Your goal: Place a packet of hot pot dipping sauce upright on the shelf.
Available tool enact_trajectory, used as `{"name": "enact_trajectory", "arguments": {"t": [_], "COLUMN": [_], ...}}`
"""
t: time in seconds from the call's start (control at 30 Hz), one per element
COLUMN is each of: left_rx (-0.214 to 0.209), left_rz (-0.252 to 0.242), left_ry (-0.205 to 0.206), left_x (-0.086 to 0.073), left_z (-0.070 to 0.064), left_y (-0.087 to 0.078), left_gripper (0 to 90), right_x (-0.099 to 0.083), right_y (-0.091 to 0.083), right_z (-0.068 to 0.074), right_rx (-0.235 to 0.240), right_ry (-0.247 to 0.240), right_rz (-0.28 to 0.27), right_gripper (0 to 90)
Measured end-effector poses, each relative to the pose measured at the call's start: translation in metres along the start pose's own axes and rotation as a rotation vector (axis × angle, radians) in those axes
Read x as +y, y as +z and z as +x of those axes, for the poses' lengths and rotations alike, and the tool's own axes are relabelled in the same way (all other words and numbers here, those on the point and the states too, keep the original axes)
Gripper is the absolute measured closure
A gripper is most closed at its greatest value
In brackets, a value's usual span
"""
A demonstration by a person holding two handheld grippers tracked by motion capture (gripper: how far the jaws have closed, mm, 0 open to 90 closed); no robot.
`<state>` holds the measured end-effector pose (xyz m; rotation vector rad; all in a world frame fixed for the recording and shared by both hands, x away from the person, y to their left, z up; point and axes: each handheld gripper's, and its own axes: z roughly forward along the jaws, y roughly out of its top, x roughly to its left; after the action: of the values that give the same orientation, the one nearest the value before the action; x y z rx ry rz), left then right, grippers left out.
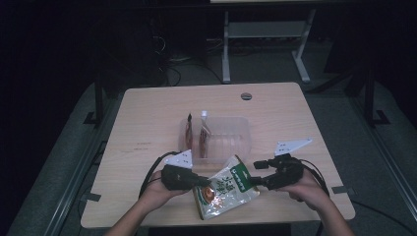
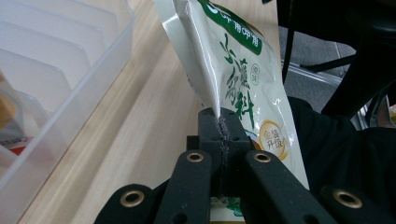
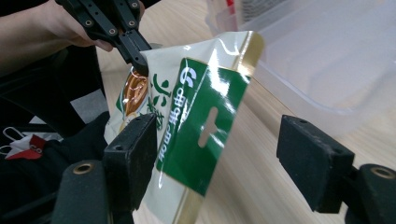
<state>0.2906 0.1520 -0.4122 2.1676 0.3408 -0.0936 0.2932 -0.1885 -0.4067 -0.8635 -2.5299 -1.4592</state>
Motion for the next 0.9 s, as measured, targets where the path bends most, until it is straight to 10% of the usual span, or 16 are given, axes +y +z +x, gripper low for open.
{"name": "enact_trajectory", "arguments": {"t": [0.33,0.9], "left_rx": [-0.001,0.008], "left_rz": [-0.03,-0.03], "left_ry": [0.01,0.009], "left_x": [-0.001,-0.003], "left_z": [-0.003,-0.001], "left_y": [-0.009,-0.009], "left_gripper": [90.0,90.0], "right_x": [0.015,0.01], "right_y": [0.032,0.034], "right_z": [-0.005,-0.004], "right_rx": [0.15,0.233], "right_ry": [0.008,0.006], "right_rz": [0.052,0.067], "right_gripper": [33.2,65.2]}}
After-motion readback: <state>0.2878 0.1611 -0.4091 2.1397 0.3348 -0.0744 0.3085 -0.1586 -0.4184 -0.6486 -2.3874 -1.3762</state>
